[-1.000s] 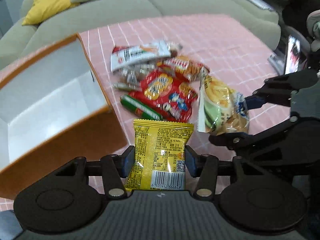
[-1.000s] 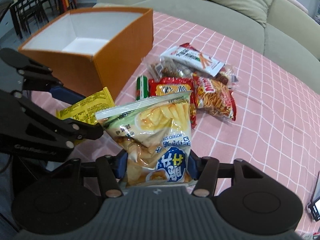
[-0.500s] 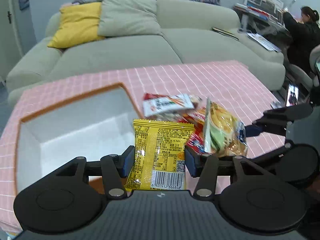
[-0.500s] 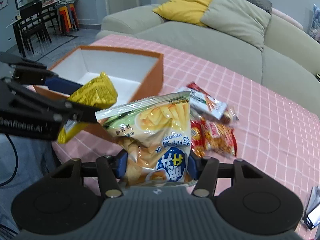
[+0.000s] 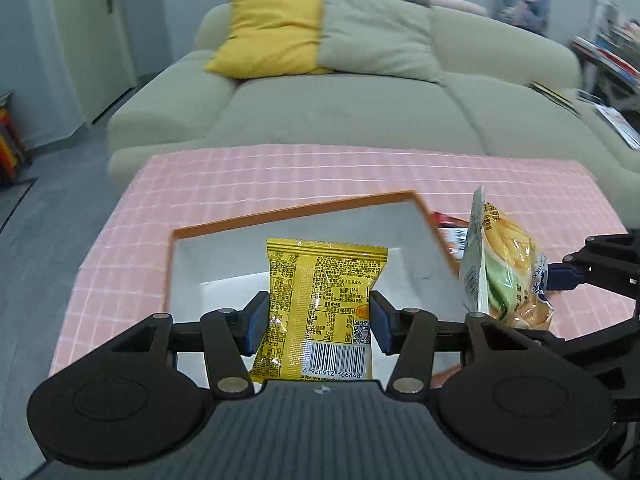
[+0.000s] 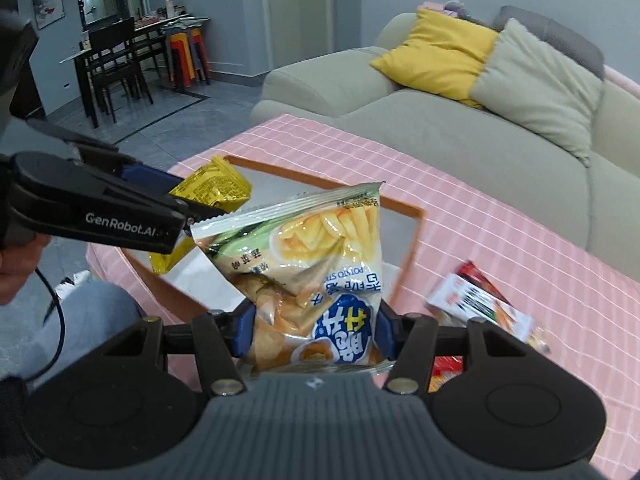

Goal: Organize snacks
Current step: 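Carry both packets over the box and open both tools to drop them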

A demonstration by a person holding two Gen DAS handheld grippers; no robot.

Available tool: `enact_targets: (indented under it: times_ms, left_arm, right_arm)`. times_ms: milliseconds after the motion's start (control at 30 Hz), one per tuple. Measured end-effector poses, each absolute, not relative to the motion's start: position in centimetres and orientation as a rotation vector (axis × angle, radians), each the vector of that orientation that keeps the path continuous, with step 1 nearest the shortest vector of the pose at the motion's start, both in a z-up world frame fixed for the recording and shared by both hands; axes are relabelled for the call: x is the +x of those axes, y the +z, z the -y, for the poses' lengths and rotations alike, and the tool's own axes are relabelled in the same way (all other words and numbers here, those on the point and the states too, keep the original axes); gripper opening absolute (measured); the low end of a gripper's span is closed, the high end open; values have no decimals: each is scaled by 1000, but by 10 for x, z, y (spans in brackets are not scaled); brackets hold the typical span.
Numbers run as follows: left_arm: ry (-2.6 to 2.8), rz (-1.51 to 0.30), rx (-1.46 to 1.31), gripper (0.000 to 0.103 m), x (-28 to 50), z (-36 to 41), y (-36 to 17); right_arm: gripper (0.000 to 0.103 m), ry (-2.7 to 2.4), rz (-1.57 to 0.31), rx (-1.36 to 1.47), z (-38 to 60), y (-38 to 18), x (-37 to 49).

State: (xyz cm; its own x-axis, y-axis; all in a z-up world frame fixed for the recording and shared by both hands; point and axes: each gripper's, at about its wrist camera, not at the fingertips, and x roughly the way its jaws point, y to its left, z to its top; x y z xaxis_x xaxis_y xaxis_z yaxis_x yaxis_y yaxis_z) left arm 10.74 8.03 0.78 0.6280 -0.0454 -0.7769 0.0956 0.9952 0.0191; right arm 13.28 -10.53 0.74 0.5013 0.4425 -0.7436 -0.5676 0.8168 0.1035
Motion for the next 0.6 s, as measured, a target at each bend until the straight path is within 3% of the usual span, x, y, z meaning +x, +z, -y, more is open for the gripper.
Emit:
enact_targets:
  times_ms: [600]
  left_arm:
    - [36,-1130,16,59,156,-136,-54]
  right_arm:
    - [55,655,-1106,-180,18,-55,214]
